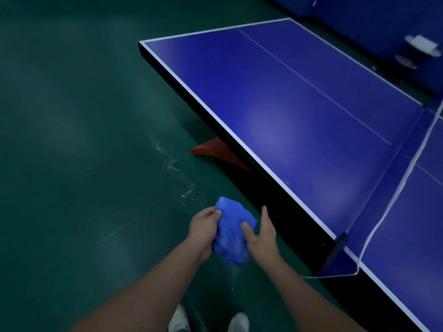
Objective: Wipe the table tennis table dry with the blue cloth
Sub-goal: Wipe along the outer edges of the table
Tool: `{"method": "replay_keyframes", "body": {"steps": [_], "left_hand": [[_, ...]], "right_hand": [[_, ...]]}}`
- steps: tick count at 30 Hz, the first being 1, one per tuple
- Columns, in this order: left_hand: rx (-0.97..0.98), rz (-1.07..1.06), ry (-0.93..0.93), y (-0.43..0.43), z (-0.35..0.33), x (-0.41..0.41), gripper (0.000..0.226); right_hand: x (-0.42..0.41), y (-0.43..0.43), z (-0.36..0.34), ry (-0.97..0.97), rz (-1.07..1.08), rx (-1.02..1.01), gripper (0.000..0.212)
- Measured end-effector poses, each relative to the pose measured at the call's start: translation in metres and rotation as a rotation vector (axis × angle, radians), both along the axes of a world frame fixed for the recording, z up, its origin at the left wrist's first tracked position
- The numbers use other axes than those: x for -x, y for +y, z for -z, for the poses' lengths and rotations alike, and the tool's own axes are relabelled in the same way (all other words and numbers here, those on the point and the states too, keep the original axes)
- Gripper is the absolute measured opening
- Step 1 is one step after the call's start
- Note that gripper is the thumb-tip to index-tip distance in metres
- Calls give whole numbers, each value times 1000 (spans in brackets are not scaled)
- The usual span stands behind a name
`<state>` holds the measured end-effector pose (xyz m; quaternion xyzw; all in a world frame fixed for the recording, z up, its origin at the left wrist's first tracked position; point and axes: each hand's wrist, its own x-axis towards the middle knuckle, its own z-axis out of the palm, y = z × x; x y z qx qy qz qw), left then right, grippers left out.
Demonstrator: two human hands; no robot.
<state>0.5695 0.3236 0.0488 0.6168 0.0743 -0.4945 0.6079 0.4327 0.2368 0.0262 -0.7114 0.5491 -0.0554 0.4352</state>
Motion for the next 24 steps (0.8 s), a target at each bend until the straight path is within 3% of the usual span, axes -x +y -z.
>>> {"method": "replay_keyframes", "body": {"steps": [3, 5, 7, 9, 12, 14, 16, 18, 21, 24], "left_hand": [[90, -51, 109, 11, -3, 4, 18], [102, -51, 129, 15, -2, 10, 18], [86, -37, 116, 18, -1, 15, 17], [54, -23, 92, 22, 4, 20, 16], [-3, -36, 42, 27, 11, 29, 39], [-140, 15, -142, 30, 8, 38, 59], [-142, 92, -245, 29, 2, 49, 52], [30, 180, -91, 27, -8, 63, 31], [129, 133, 202, 24, -10, 79, 31], [68, 37, 176, 22, 2, 92, 26]], "right_hand": [[7, 13, -10, -237, 319, -691, 86], [9, 24, -27, -391, 349, -868, 57], [10, 30, -37, -523, 358, -836, 44], [12, 32, -41, -632, 377, -818, 47], [19, 32, -47, -642, 428, -748, 41], [25, 32, -49, -615, 441, -682, 38], [30, 33, -49, -594, 429, -645, 35], [30, 38, -53, -543, 437, -653, 34], [32, 43, -48, -432, 493, -622, 46], [39, 41, -36, -284, 432, -538, 41]]}}
